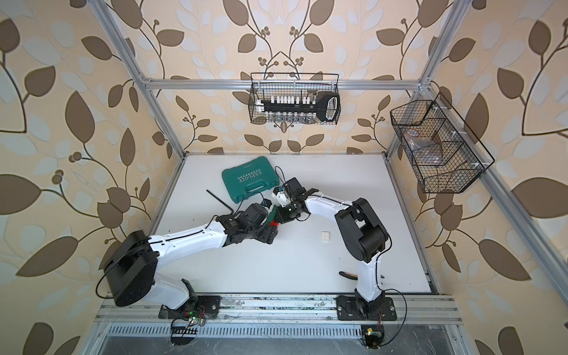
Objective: Assemble a small pinwheel with lego
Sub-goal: Assemble the lego brick with the lego brick, then move the lego brick at the center of the board.
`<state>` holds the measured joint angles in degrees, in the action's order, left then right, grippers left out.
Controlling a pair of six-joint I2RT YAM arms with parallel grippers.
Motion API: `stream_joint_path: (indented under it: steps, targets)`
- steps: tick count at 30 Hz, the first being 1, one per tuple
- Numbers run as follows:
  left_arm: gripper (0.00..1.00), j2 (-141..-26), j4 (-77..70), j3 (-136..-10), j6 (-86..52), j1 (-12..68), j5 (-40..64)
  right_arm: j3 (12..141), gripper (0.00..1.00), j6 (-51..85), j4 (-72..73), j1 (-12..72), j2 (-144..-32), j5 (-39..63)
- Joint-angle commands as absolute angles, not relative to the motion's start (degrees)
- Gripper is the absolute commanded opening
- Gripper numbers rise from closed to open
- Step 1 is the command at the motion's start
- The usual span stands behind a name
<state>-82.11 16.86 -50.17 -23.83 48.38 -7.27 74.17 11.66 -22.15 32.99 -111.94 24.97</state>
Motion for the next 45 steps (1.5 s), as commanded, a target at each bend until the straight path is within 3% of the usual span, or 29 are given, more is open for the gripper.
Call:
stream_joint_path:
  steps: [1, 5, 13, 19, 25, 30, 35, 45]
  targets:
    - [0.91, -74.3, 14.7, -48.9, -27.1, 45.1, -3.9, 72.8, 0.16, 11.2, -28.7, 33.3, -114.5, 21.2]
    - [0.93, -70.4, 16.2, -48.4, -29.9, 40.8, -1.3, 74.6, 0.17, 13.2, -28.3, 33.5, -112.5, 24.6]
    - [0.94, -67.7, 18.5, -45.4, -33.4, 36.2, -0.6, 77.1, 0.29, 16.1, -26.0, 33.4, -105.1, 27.3]
    - [0.92, -60.9, 15.3, -37.7, -45.1, 24.4, 8.6, 77.2, 0.38, 4.2, -23.7, 36.2, -102.0, 31.9]
    - [0.93, -56.0, 11.5, -30.9, -52.1, 7.8, 22.4, 91.1, 0.49, -11.6, -36.6, 43.0, -113.0, 25.6]
    - [0.93, -51.7, 11.6, -26.1, -52.4, -0.7, 25.8, 107.2, 0.67, -15.8, -45.8, 45.9, -125.5, 20.7]
    - [0.94, -50.3, 10.4, -22.7, -51.7, -7.8, 32.1, 117.9, 0.68, -18.7, -51.1, 47.1, -133.8, 19.4]
    - [0.94, -51.8, 8.9, -22.4, -48.3, -8.8, 34.9, 122.6, 0.68, -20.0, -52.1, 48.0, -141.1, 12.3]
